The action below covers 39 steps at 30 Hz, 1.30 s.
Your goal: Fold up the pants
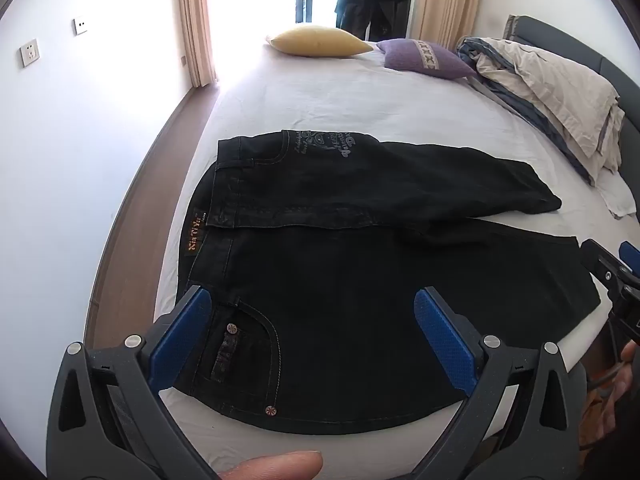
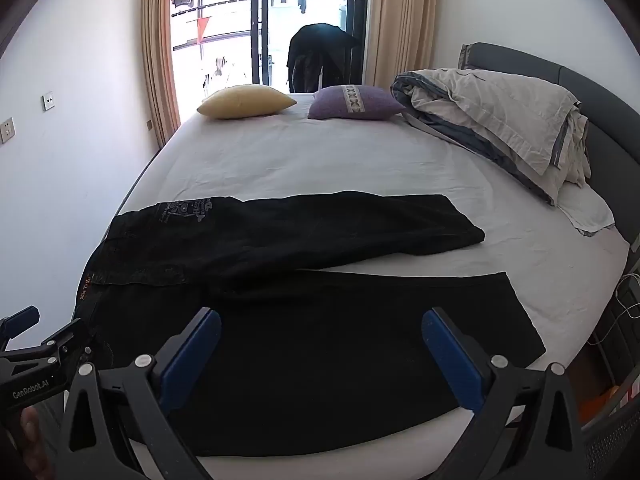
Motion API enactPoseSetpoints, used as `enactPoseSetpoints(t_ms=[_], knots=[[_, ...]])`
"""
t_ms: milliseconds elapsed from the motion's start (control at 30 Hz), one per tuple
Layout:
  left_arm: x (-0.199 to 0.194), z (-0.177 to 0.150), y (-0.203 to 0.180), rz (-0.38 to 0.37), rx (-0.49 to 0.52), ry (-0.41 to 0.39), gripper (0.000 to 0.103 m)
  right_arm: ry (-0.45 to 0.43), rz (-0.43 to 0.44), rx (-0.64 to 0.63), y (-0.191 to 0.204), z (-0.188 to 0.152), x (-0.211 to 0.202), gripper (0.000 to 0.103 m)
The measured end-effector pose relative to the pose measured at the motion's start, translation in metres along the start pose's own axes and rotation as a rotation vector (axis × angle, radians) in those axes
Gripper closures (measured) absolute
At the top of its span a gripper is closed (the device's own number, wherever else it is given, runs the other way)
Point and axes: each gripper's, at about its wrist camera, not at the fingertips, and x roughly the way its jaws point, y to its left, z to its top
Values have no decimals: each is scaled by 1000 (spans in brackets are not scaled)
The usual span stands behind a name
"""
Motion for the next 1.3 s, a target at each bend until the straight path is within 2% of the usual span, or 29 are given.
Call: enactPoseSetpoints(t_ms=[1300], knots=[[7, -8, 2, -7, -13, 12, 0, 52, 19, -45, 20, -16, 12, 0]])
